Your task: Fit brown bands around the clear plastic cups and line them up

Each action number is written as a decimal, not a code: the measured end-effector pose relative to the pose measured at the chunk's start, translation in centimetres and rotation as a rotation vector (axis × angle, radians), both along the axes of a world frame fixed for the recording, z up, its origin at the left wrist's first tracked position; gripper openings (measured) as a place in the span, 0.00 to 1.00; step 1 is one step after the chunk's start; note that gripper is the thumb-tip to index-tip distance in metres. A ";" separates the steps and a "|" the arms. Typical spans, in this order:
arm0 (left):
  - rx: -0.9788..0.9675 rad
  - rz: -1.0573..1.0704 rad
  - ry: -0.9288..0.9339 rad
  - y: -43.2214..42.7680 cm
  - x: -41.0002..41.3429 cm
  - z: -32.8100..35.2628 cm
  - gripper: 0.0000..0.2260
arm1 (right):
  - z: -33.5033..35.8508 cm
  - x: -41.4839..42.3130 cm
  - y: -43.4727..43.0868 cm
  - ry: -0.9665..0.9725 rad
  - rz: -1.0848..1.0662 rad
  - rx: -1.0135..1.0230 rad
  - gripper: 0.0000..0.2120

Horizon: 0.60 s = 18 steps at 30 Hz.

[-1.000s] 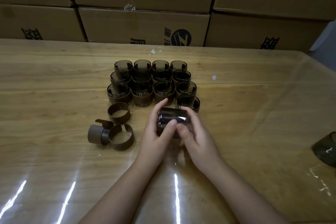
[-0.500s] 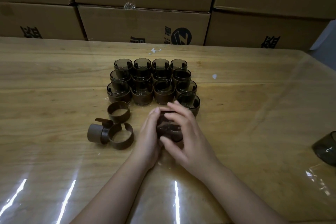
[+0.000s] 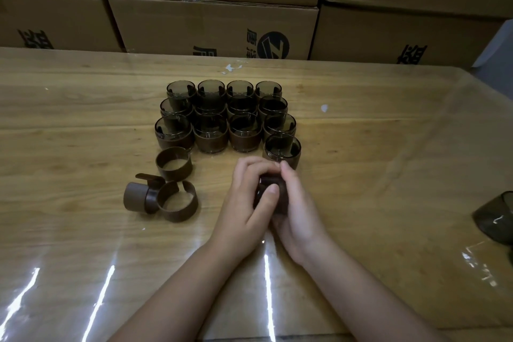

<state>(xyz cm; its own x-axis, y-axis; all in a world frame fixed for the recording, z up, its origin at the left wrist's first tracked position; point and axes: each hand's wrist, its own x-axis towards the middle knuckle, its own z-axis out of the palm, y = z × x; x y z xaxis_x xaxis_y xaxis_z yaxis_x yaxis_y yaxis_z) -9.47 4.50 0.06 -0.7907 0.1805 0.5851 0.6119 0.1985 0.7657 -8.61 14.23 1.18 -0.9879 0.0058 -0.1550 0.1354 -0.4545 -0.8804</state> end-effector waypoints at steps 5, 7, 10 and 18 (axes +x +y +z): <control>0.266 -0.056 -0.275 0.5 0.2 0.4 0.11 | 0.0 0.4 -0.6 0.334 -0.149 0.423 0.15; 0.366 -0.088 -0.402 0.2 -0.1 0.3 0.12 | -0.1 0.5 -0.5 0.488 -0.168 0.603 0.15; 0.465 -0.156 -0.602 -0.2 -0.5 0.0 0.19 | -0.4 0.3 0.1 0.736 -0.170 0.868 0.14; 0.301 -0.159 -0.553 0.0 -0.1 0.3 0.17 | -0.4 0.5 0.2 0.685 -0.208 0.658 0.08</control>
<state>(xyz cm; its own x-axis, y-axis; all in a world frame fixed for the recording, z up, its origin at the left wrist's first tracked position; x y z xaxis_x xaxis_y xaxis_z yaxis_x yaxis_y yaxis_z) -9.57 4.51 0.40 -0.9670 0.2117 0.1420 0.1151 -0.1345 0.9842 -8.13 14.46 0.79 -0.8324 0.0708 0.5497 -0.5280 0.2001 -0.8253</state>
